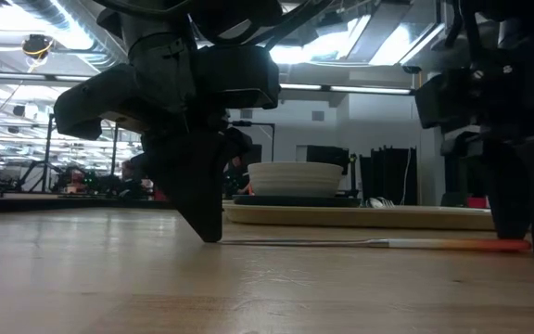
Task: Set up tray
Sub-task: Put the orange knife to the right of the orange fork on the serving tray
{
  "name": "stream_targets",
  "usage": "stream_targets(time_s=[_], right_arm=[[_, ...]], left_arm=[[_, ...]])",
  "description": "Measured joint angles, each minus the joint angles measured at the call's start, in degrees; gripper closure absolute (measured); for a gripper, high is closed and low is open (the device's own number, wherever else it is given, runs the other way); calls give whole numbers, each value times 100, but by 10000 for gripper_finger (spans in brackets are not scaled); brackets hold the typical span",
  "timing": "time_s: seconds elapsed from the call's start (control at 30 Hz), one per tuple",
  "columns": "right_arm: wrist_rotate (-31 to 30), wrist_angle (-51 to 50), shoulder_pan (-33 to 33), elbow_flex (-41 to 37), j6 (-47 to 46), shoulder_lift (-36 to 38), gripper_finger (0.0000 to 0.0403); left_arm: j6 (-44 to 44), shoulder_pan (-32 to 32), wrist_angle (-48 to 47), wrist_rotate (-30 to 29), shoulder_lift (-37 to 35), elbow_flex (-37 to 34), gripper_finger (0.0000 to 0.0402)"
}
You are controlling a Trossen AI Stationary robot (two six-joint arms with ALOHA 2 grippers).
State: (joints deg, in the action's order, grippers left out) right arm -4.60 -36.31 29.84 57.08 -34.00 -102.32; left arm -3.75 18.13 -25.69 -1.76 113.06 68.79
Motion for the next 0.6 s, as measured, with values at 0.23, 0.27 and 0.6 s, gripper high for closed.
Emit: stream_targets(time_s=[0.23,0.27,0.6], right_arm=[[-6,74,-4,-1,1,-7,244],[-7,81,-4,-1,1,-7,244],[-73,156,-8,0,-16,-11,244]], left_arm=[[0,0,1,-1,0,0,399],[0,0,2,-2,0,0,399],[0,0,2,-4,0,0,400]])
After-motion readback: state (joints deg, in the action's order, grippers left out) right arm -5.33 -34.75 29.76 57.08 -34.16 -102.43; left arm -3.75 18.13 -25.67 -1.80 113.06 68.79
